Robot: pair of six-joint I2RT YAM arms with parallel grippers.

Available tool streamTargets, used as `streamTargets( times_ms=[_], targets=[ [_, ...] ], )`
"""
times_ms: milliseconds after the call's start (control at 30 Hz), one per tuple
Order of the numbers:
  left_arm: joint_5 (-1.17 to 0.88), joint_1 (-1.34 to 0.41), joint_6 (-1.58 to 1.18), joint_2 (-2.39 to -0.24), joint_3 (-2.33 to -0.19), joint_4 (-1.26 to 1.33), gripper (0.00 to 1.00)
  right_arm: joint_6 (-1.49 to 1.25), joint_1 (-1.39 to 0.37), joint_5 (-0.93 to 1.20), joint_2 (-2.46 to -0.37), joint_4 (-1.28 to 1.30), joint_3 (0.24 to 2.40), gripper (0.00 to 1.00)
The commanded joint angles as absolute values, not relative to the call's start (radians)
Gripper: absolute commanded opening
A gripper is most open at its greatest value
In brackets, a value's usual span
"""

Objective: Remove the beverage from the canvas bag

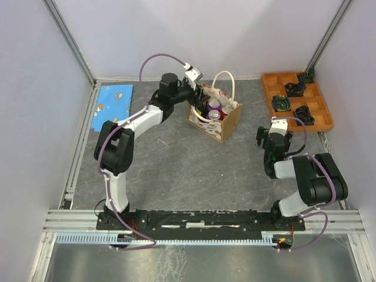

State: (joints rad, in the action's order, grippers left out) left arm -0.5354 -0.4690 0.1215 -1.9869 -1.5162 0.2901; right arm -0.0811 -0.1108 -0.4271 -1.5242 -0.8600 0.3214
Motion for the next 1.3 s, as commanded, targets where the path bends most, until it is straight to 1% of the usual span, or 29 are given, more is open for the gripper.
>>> streamTargets(
  times_ms=[0,300,733,767,800,933,967,1133,1267],
  targets=[
    [-0.587,-0.474,0.167,-1.974,-1.476,0.398,0.63,-0.08,-0.11,-0.429,-1.517,-0.909,0.348,0.99],
    [-0.578,-0.474,0.174,-2.001,-1.461,0.411,0.64,-0.081,-0.11,-0.429,-1.517,-0.908,0.348,0.99],
    [-0.563,-0.474,0.19,-2.074,-1.464,0.441,0.56,-0.081,-0.11,-0.428,-1.517,-0.908,0.347,0.99],
    [-0.562,-0.474,0.187,-2.077,-1.462,0.446,0.53,-0.081,-0.11,-0.429,-1.516,-0.908,0.347,0.99],
    [-0.56,-0.474,0.185,-2.08,-1.461,0.452,0.46,-0.08,-0.111,-0.429,-1.516,-0.908,0.348,0.99],
    [-0.555,-0.474,0.166,-2.083,-1.46,0.474,0.08,-0.081,-0.109,-0.43,-1.516,-0.908,0.347,0.99],
    [-0.559,-0.474,0.161,-2.08,-1.462,0.475,0.04,-0.081,-0.11,-0.43,-1.517,-0.908,0.348,0.99],
    [-0.573,-0.474,0.129,-2.05,-1.481,0.502,0.03,-0.081,-0.11,-0.429,-1.516,-0.908,0.347,0.99],
    [-0.573,-0.474,0.105,-2.019,-1.555,0.517,0.03,-0.081,-0.11,-0.429,-1.517,-0.908,0.348,0.99]
  ],
)
